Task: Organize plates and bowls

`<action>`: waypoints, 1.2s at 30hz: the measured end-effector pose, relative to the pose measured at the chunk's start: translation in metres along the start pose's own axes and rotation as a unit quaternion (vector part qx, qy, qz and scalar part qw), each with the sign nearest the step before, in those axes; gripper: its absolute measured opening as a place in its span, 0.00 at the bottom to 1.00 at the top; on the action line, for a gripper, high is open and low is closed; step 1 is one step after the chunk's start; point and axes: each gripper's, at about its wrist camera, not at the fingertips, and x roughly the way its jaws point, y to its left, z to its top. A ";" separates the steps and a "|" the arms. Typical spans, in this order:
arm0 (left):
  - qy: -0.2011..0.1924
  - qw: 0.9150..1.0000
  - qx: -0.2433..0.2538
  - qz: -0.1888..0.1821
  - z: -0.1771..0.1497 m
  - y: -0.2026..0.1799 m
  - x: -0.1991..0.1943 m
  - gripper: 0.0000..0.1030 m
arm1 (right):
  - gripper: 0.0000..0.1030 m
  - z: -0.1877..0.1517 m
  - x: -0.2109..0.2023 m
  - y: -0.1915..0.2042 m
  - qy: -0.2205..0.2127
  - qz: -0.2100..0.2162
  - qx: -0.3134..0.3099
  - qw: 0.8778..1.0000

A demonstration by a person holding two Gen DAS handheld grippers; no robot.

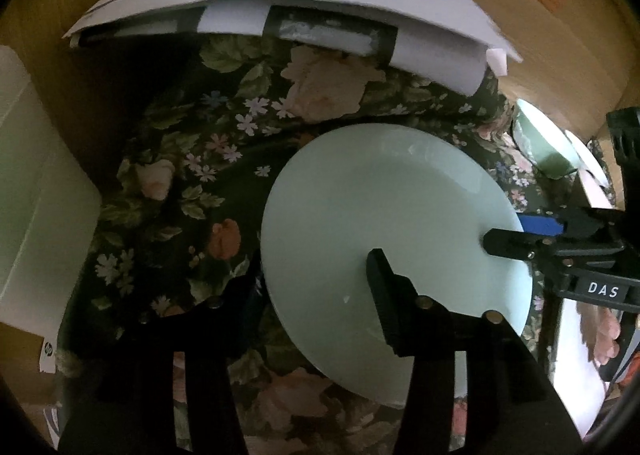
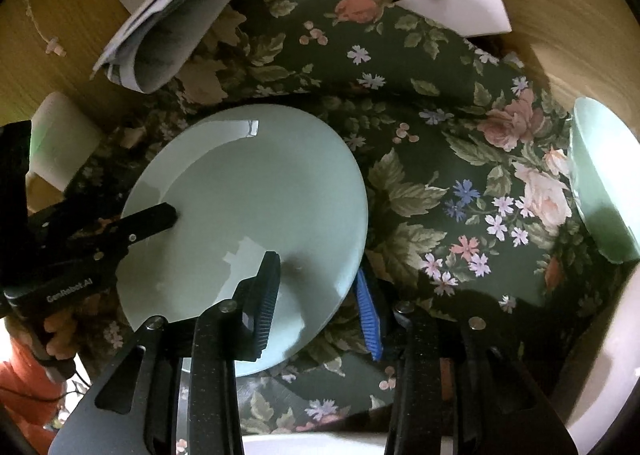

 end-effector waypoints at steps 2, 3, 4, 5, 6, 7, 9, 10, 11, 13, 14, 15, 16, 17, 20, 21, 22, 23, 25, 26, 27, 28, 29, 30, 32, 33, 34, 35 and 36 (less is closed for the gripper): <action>-0.006 1.000 0.004 -0.001 -0.001 -0.002 -0.006 0.48 | 0.33 -0.003 -0.008 0.000 -0.008 -0.002 0.000 1.000; -0.012 1.000 0.008 0.000 -0.002 -0.003 -0.011 0.48 | 0.33 -0.003 -0.011 0.000 -0.014 -0.003 0.001 1.000; -0.017 1.000 0.011 0.000 -0.003 -0.005 -0.014 0.48 | 0.33 -0.004 -0.015 -0.001 -0.018 -0.002 0.005 1.000; -0.022 1.000 0.014 -0.002 -0.004 -0.007 -0.019 0.48 | 0.33 -0.005 -0.017 -0.001 -0.021 0.001 0.009 1.000; -0.025 1.000 0.014 -0.004 -0.005 -0.007 -0.022 0.48 | 0.32 -0.006 -0.021 -0.001 -0.026 0.000 0.011 1.000; -0.028 0.999 0.016 -0.005 -0.006 -0.007 -0.028 0.47 | 0.32 -0.007 -0.024 -0.001 -0.030 -0.001 0.011 0.999; -0.035 0.999 0.022 -0.006 -0.008 -0.011 -0.035 0.47 | 0.32 -0.012 -0.032 -0.001 -0.038 -0.005 0.012 0.999; -0.037 0.999 0.025 -0.006 -0.009 -0.013 -0.038 0.47 | 0.32 -0.015 -0.037 0.000 -0.042 -0.007 0.012 0.999; -0.041 0.999 0.028 -0.005 -0.011 -0.016 -0.041 0.47 | 0.32 -0.017 -0.042 0.000 -0.047 -0.009 0.013 0.999; -0.046 0.998 0.031 -0.007 -0.013 -0.018 -0.048 0.47 | 0.32 -0.020 -0.050 0.000 -0.055 -0.009 0.016 0.998; -0.048 0.998 0.033 -0.010 -0.015 -0.020 -0.052 0.47 | 0.32 -0.022 -0.053 -0.001 -0.058 -0.009 0.016 0.998; -0.049 0.998 0.033 -0.011 -0.015 -0.022 -0.053 0.47 | 0.32 -0.024 -0.059 0.000 -0.064 -0.011 0.017 0.998; -0.052 0.998 0.034 -0.014 -0.016 -0.024 -0.057 0.47 | 0.32 -0.026 -0.062 0.000 -0.068 -0.013 0.017 0.997; -0.054 0.998 0.035 -0.016 -0.017 -0.026 -0.061 0.47 | 0.32 -0.027 -0.067 0.000 -0.071 -0.014 0.017 0.997; -0.063 0.997 0.041 -0.019 -0.020 -0.032 -0.071 0.47 | 0.32 -0.034 -0.080 0.000 -0.082 -0.017 0.020 0.996; -0.065 0.997 0.042 -0.020 -0.022 -0.032 -0.075 0.47 | 0.32 -0.036 -0.084 0.001 -0.086 -0.018 0.021 0.996; -0.067 0.997 0.044 -0.021 -0.023 -0.033 -0.079 0.47 | 0.32 -0.038 -0.086 0.002 -0.089 -0.020 0.022 0.996; -0.070 0.996 0.046 -0.023 -0.024 -0.036 -0.083 0.47 | 0.32 -0.041 -0.090 0.003 -0.094 -0.021 0.023 0.995; -0.073 0.996 0.048 -0.026 -0.025 -0.039 -0.086 0.47 | 0.32 -0.046 -0.098 0.003 -0.100 -0.023 0.024 0.994; -0.075 0.996 0.049 -0.027 -0.026 -0.041 -0.089 0.47 | 0.32 -0.048 -0.101 0.003 -0.103 -0.024 0.025 0.994; -0.077 0.995 0.050 -0.028 -0.027 -0.043 -0.091 0.47 | 0.32 -0.049 -0.104 0.004 -0.106 -0.026 0.025 0.994; -0.079 0.995 0.052 -0.029 -0.029 -0.045 -0.094 0.47 | 0.32 -0.052 -0.108 0.004 -0.109 -0.028 0.025 0.993; -0.081 0.995 0.054 -0.030 -0.030 -0.048 -0.097 0.47 | 0.32 -0.055 -0.111 0.005 -0.112 -0.030 0.026 0.993; -0.083 0.995 0.056 -0.031 -0.032 -0.050 -0.101 0.47 | 0.32 -0.058 -0.114 0.006 -0.114 -0.031 0.027 0.993; -0.086 0.994 0.061 -0.032 -0.035 -0.055 -0.107 0.47 | 0.32 -0.064 -0.119 0.005 -0.119 -0.032 0.031 0.992; -0.088 0.994 0.063 -0.033 -0.036 -0.057 -0.110 0.47 | 0.32 -0.067 -0.122 0.005 -0.121 -0.033 0.033 0.991; -0.089 0.993 0.066 -0.034 -0.038 -0.060 -0.112 0.47 | 0.32 -0.071 -0.126 0.004 -0.125 -0.035 0.036 0.991; -0.091 0.993 0.068 -0.036 -0.040 -0.063 -0.115 0.47 | 0.32 -0.073 -0.129 0.004 -0.127 -0.036 0.037 0.991; -0.092 0.993 0.069 -0.037 -0.041 -0.065 -0.118 0.47 | 0.32 -0.077 -0.133 0.003 -0.130 -0.038 0.040 0.990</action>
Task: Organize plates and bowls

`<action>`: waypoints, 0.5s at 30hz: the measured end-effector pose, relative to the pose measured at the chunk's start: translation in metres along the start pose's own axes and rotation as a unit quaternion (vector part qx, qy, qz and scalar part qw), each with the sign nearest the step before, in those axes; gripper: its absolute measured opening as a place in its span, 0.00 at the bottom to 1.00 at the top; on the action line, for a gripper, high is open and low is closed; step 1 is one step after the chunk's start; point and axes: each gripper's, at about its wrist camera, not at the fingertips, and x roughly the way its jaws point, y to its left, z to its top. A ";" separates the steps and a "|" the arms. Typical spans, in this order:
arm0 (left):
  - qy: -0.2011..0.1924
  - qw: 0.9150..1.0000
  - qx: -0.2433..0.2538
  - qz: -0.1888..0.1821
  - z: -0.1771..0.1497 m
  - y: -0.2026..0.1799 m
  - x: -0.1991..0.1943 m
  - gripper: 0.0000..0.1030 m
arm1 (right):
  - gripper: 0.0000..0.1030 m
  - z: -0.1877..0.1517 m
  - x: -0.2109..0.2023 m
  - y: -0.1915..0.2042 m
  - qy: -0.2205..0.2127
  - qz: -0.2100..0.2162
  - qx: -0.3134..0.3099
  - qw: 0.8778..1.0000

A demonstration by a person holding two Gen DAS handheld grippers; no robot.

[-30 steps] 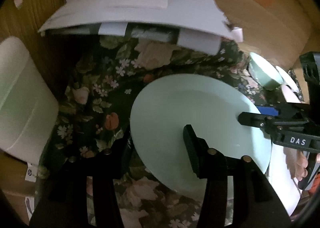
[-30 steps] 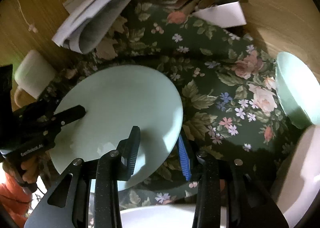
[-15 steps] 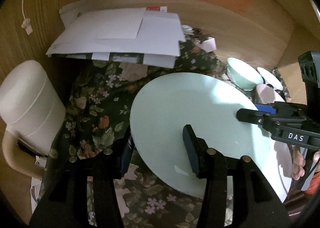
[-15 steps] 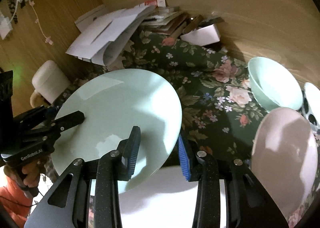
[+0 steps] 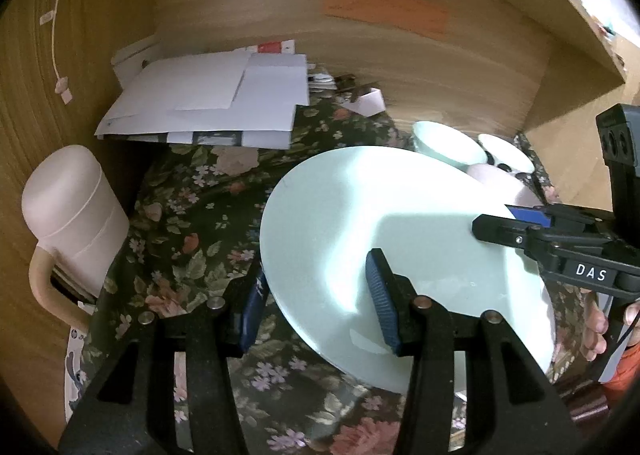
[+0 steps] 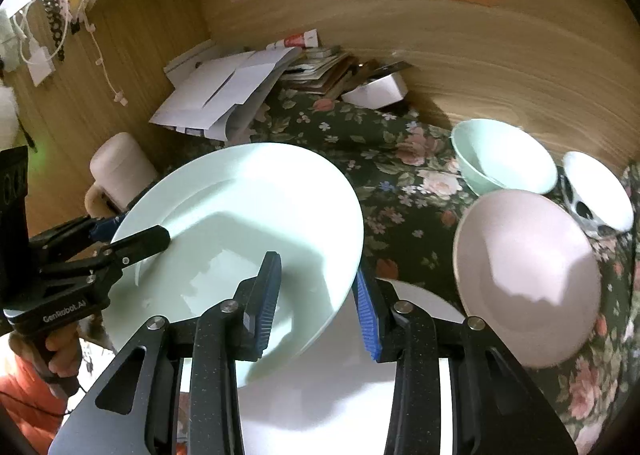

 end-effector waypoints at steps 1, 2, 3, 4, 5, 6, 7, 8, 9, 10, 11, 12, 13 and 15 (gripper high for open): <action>-0.002 1.000 0.002 -0.002 -0.001 -0.002 -0.002 0.47 | 0.32 -0.002 -0.004 -0.001 -0.002 -0.001 0.002 1.000; -0.004 1.000 0.004 -0.005 -0.002 -0.006 -0.005 0.47 | 0.32 -0.004 -0.007 -0.003 -0.005 -0.003 0.003 1.000; -0.005 1.000 0.005 -0.007 -0.003 -0.009 -0.007 0.47 | 0.32 -0.006 -0.011 -0.004 -0.007 -0.004 0.005 1.000; -0.007 1.000 0.006 -0.009 -0.003 -0.011 -0.009 0.47 | 0.32 -0.009 -0.015 -0.005 -0.010 -0.007 0.006 1.000; -0.008 1.000 0.008 -0.012 -0.004 -0.014 -0.011 0.47 | 0.32 -0.011 -0.019 -0.007 -0.013 -0.009 0.008 1.000; -0.008 1.000 0.010 -0.013 -0.005 -0.017 -0.012 0.47 | 0.32 -0.013 -0.022 -0.008 -0.014 -0.011 0.009 1.000; -0.009 1.000 0.012 -0.015 -0.006 -0.020 -0.014 0.47 | 0.32 -0.016 -0.025 -0.009 -0.016 -0.012 0.012 1.000; -0.009 1.000 0.015 -0.017 -0.007 -0.025 -0.016 0.47 | 0.32 -0.018 -0.029 -0.010 -0.017 -0.014 0.015 1.000; -0.010 1.000 0.017 -0.018 -0.007 -0.027 -0.016 0.47 | 0.32 -0.021 -0.032 -0.011 -0.019 -0.015 0.016 1.000; -0.010 1.000 0.019 -0.020 -0.008 -0.030 -0.018 0.47 | 0.32 -0.023 -0.034 -0.012 -0.020 -0.016 0.018 1.000; -0.010 0.999 0.022 -0.023 -0.010 -0.034 -0.019 0.47 | 0.32 -0.026 -0.038 -0.012 -0.021 -0.018 0.020 0.999; -0.010 0.999 0.023 -0.024 -0.011 -0.036 -0.019 0.47 | 0.32 -0.028 -0.040 -0.014 -0.023 -0.019 0.023 0.999; -0.010 0.999 0.025 -0.026 -0.012 -0.039 -0.020 0.47 | 0.32 -0.031 -0.043 -0.015 -0.024 -0.020 0.026 0.999; -0.009 0.999 0.030 -0.029 -0.015 -0.046 -0.022 0.47 | 0.32 -0.036 -0.047 -0.018 -0.025 -0.021 0.031 0.999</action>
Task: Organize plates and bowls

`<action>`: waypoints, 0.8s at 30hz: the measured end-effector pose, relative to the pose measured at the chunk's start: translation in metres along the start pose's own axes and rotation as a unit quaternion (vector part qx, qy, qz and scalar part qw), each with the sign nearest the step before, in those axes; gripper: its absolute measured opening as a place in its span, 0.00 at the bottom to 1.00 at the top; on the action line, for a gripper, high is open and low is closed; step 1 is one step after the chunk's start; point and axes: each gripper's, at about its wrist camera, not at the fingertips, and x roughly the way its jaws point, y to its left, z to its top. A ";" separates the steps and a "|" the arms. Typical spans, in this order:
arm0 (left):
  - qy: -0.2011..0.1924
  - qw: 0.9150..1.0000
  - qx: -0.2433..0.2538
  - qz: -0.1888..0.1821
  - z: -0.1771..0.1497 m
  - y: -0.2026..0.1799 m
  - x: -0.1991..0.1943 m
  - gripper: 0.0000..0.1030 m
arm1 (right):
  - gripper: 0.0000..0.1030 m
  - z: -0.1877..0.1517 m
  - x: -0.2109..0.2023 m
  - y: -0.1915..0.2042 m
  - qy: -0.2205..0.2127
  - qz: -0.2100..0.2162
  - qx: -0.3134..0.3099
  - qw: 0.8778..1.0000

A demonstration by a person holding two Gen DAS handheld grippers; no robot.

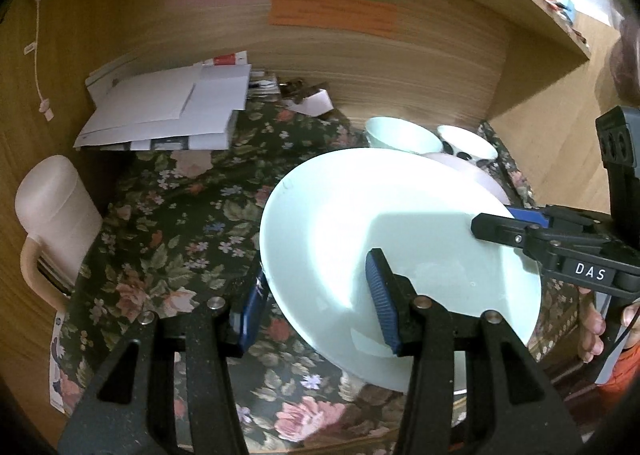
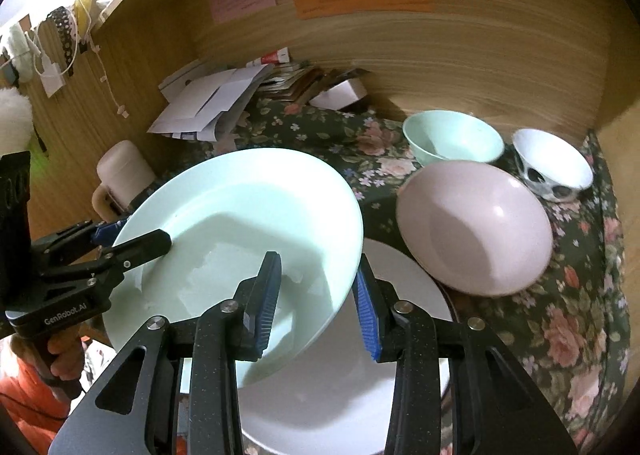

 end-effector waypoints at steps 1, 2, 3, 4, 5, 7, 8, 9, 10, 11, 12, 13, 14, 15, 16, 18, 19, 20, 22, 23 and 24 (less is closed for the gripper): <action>0.001 1.000 0.002 -0.001 -0.001 -0.003 0.000 0.47 | 0.32 -0.002 -0.002 -0.002 -0.001 0.000 0.003 1.000; 0.001 1.000 0.003 -0.002 -0.002 -0.005 0.000 0.47 | 0.32 -0.004 -0.003 -0.003 -0.001 -0.001 0.005 1.000; 0.002 1.000 0.003 -0.002 -0.004 -0.007 0.000 0.47 | 0.32 -0.007 -0.004 -0.006 -0.001 -0.001 0.009 1.000; 0.004 1.000 0.004 -0.003 -0.005 -0.010 0.000 0.47 | 0.32 -0.008 -0.005 -0.007 0.000 -0.001 0.011 1.000; 0.006 1.000 0.005 -0.005 -0.007 -0.013 0.001 0.47 | 0.32 -0.010 -0.005 -0.008 0.000 -0.001 0.013 1.000; 0.010 1.000 0.005 -0.007 -0.009 -0.017 0.003 0.47 | 0.32 -0.015 -0.007 -0.013 0.001 -0.002 0.018 1.000; 0.012 1.000 0.005 -0.007 -0.010 -0.018 0.004 0.47 | 0.32 -0.017 -0.007 -0.014 0.002 -0.001 0.020 1.000; 0.014 1.000 0.006 -0.008 -0.011 -0.020 0.005 0.47 | 0.32 -0.019 -0.007 -0.016 0.003 -0.001 0.022 1.000; 0.016 1.000 0.006 -0.009 -0.012 -0.021 0.006 0.47 | 0.32 -0.021 -0.007 -0.018 0.004 -0.002 0.025 1.000; 0.018 1.000 0.007 -0.010 -0.014 -0.023 0.008 0.47 | 0.32 -0.024 -0.007 -0.019 0.005 -0.003 0.027 1.000; 0.021 1.000 0.007 -0.011 -0.015 -0.025 0.010 0.47 | 0.32 -0.026 -0.006 -0.021 0.007 -0.003 0.030 1.000; 0.023 1.000 0.007 -0.011 -0.016 -0.026 0.011 0.47 | 0.32 -0.029 -0.006 -0.023 0.008 -0.003 0.032 0.999; 0.026 1.000 0.008 -0.012 -0.018 -0.028 0.013 0.47 | 0.32 -0.031 -0.006 -0.025 0.010 -0.003 0.034 0.999; 0.028 0.999 0.008 -0.013 -0.020 -0.029 0.015 0.47 | 0.32 -0.033 -0.005 -0.027 0.012 -0.003 0.037 0.999; 0.030 0.999 0.008 -0.014 -0.021 -0.030 0.017 0.47 | 0.32 -0.036 -0.003 -0.029 0.015 -0.003 0.040 0.999; 0.036 0.999 0.008 -0.015 -0.024 -0.033 0.021 0.47 | 0.32 -0.040 -0.002 -0.032 0.020 -0.003 0.045 0.999; 0.040 0.999 0.009 -0.016 -0.025 -0.034 0.023 0.47 | 0.32 -0.042 -0.001 -0.034 0.022 -0.004 0.048 0.999; 0.044 0.999 0.009 -0.017 -0.027 -0.036 0.027 0.47 | 0.32 -0.045 0.001 -0.036 0.025 -0.004 0.051 0.998; 0.050 0.999 0.010 -0.018 -0.030 -0.037 0.031 0.47 | 0.32 -0.049 0.003 -0.040 0.030 -0.004 0.058 0.998; 0.054 0.998 0.011 -0.018 -0.031 -0.038 0.034 0.47 | 0.32 -0.050 0.004 -0.041 0.032 -0.003 0.061 0.998; 0.058 0.998 0.011 -0.019 -0.033 -0.039 0.037 0.47 | 0.32 -0.052 0.006 -0.043 0.035 -0.003 0.064 0.997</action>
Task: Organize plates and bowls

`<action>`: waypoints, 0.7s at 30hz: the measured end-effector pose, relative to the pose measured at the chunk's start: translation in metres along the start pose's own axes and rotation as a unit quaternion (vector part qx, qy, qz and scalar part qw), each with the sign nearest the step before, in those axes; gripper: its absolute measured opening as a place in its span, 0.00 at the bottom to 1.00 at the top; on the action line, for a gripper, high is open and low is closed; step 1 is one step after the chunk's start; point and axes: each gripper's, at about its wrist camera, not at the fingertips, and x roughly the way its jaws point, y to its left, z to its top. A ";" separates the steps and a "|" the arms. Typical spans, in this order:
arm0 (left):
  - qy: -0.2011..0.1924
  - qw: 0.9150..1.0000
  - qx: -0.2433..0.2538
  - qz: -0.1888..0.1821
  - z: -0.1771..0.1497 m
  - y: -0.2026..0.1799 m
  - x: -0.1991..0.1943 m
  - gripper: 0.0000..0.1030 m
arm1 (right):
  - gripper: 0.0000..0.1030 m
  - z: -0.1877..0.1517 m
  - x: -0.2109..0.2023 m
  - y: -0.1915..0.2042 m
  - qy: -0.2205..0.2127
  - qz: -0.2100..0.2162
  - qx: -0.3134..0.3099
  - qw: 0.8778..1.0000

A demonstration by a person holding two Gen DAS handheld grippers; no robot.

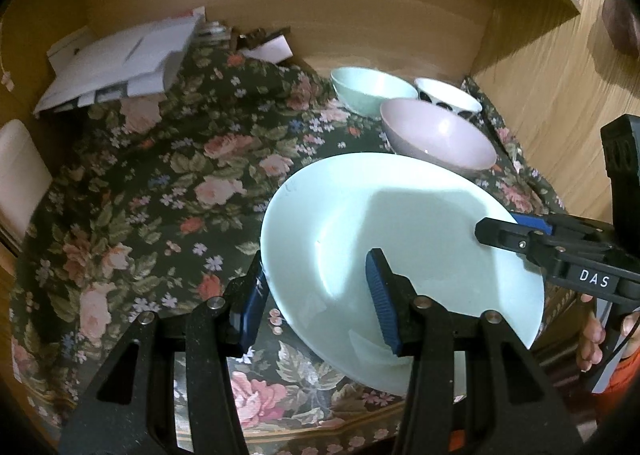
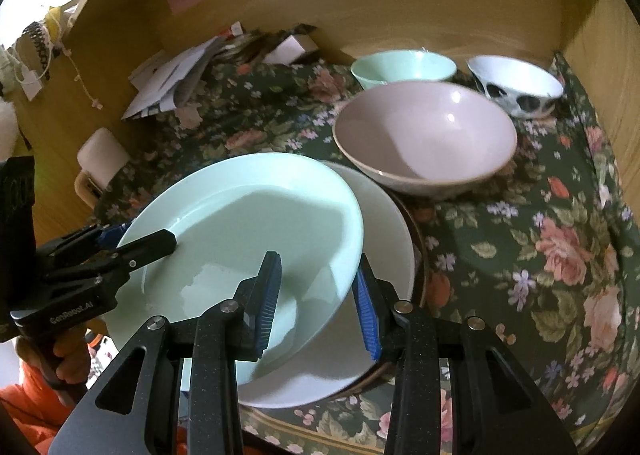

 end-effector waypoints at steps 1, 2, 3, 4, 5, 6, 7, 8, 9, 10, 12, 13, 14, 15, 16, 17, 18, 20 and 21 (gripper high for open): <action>0.003 1.000 0.000 0.000 -0.001 0.000 0.002 0.47 | 0.32 -0.001 0.001 -0.001 0.001 0.000 0.002 1.000; 0.007 1.000 0.000 -0.001 -0.002 -0.001 0.006 0.47 | 0.32 -0.002 0.003 -0.003 0.004 0.000 0.005 1.000; 0.009 1.000 -0.001 -0.001 -0.002 -0.001 0.007 0.47 | 0.32 -0.003 0.003 -0.004 0.005 0.000 0.006 1.000; 0.013 1.000 -0.002 -0.002 -0.003 -0.001 0.011 0.47 | 0.32 -0.003 0.005 -0.005 0.007 0.001 0.008 1.000; 0.015 1.000 -0.003 -0.002 -0.003 0.000 0.013 0.47 | 0.32 -0.004 0.006 -0.006 0.008 0.001 0.009 1.000; 0.017 1.000 -0.003 -0.002 -0.003 0.000 0.015 0.47 | 0.32 -0.005 0.006 -0.006 0.009 0.000 0.010 1.000; 0.019 1.000 -0.004 -0.002 -0.003 0.001 0.017 0.47 | 0.32 -0.005 0.007 -0.006 0.010 0.000 0.011 1.000; 0.021 1.000 -0.005 -0.002 -0.004 0.001 0.019 0.47 | 0.32 -0.005 0.008 -0.006 0.011 -0.001 0.011 1.000; 0.022 1.000 -0.006 -0.002 -0.003 0.001 0.021 0.47 | 0.32 -0.005 0.009 -0.007 0.012 -0.001 0.011 1.000; 0.024 1.000 -0.007 -0.002 -0.004 0.002 0.023 0.47 | 0.32 -0.005 0.010 -0.007 0.013 -0.002 0.011 1.000; 0.026 1.000 -0.007 -0.003 -0.003 0.002 0.026 0.47 | 0.32 -0.004 0.012 -0.009 0.015 -0.001 0.012 1.000; 0.026 1.000 -0.007 -0.003 -0.003 0.002 0.027 0.47 | 0.32 -0.004 0.013 -0.010 0.016 -0.002 0.012 1.000; 0.027 1.000 -0.006 -0.003 -0.003 0.002 0.028 0.47 | 0.32 -0.004 0.013 -0.010 0.017 -0.003 0.013 1.000; 0.027 1.000 -0.005 -0.003 -0.003 0.002 0.028 0.47 | 0.32 -0.004 0.014 -0.011 0.018 -0.005 0.014 1.000; 0.028 1.000 -0.004 -0.004 -0.002 0.002 0.030 0.47 | 0.32 -0.005 0.014 -0.012 0.018 -0.005 0.015 1.000; 0.030 1.000 -0.004 -0.005 -0.002 0.001 0.031 0.47 | 0.32 -0.005 0.013 -0.013 0.017 -0.004 0.016 1.000; 0.031 0.999 -0.003 -0.006 -0.002 0.001 0.032 0.47 | 0.32 -0.004 0.013 -0.013 0.018 -0.004 0.017 1.000; 0.034 0.999 -0.004 -0.009 -0.002 0.001 0.034 0.47 | 0.32 -0.004 0.011 -0.014 0.018 -0.004 0.019 1.000; 0.035 0.999 -0.004 -0.011 -0.002 0.001 0.035 0.47 | 0.33 -0.004 0.011 -0.015 0.019 -0.003 0.020 1.000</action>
